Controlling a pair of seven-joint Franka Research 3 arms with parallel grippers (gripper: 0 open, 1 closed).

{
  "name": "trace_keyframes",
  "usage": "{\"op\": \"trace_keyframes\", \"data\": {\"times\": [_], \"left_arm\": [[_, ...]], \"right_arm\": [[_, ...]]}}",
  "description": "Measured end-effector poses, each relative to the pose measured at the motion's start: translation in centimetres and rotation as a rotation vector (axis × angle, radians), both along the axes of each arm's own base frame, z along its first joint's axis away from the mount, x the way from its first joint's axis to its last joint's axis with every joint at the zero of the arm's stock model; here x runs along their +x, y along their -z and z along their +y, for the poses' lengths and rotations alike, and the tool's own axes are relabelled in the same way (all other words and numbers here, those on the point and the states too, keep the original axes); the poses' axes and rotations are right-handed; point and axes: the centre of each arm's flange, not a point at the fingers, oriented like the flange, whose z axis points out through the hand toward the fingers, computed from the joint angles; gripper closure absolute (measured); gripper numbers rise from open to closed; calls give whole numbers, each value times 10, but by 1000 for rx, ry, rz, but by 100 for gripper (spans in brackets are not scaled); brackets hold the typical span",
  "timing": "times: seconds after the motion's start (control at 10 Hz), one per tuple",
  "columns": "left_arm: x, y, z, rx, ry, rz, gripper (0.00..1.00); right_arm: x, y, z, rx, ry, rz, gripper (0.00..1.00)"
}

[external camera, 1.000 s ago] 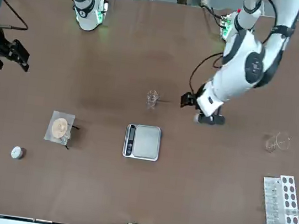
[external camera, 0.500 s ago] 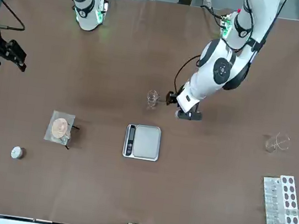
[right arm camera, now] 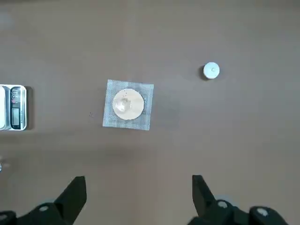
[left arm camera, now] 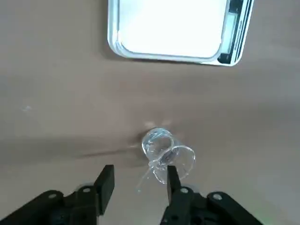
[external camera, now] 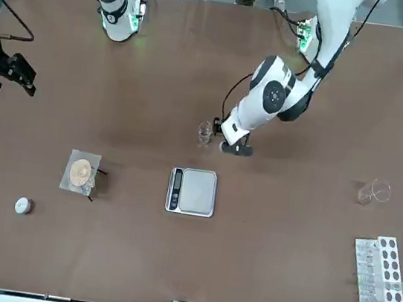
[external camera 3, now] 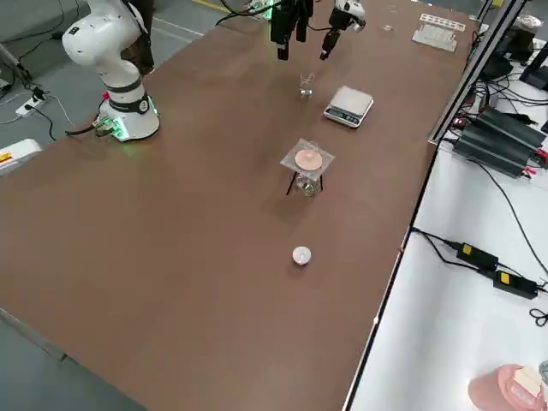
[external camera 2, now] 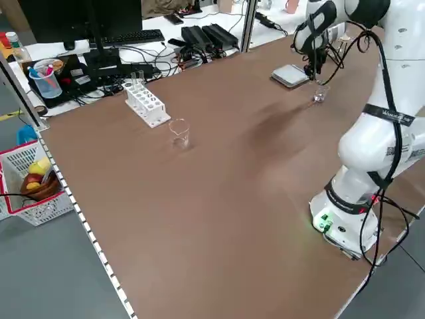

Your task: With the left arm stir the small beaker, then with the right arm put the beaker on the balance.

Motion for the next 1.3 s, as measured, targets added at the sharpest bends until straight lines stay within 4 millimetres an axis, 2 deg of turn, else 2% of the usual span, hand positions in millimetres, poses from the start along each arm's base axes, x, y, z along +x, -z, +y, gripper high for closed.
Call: {"op": "trace_keyframes", "data": {"times": [0.2,0.5,0.8,1.1,1.3], "left_arm": [[-1,0,-2,-6,0,-12,47],[-18,15,-9,-1,12,-25,48],[-23,19,-9,3,19,-21,50],[-27,24,-7,11,24,-13,53],[-28,25,-8,12,28,-11,59]], "right_arm": [[0,0,0,0,0,0,0],[0,0,0,0,-1,0,0],[0,0,1,0,-3,0,0],[0,0,2,0,-4,2,0],[0,0,2,0,-4,3,0]]}}
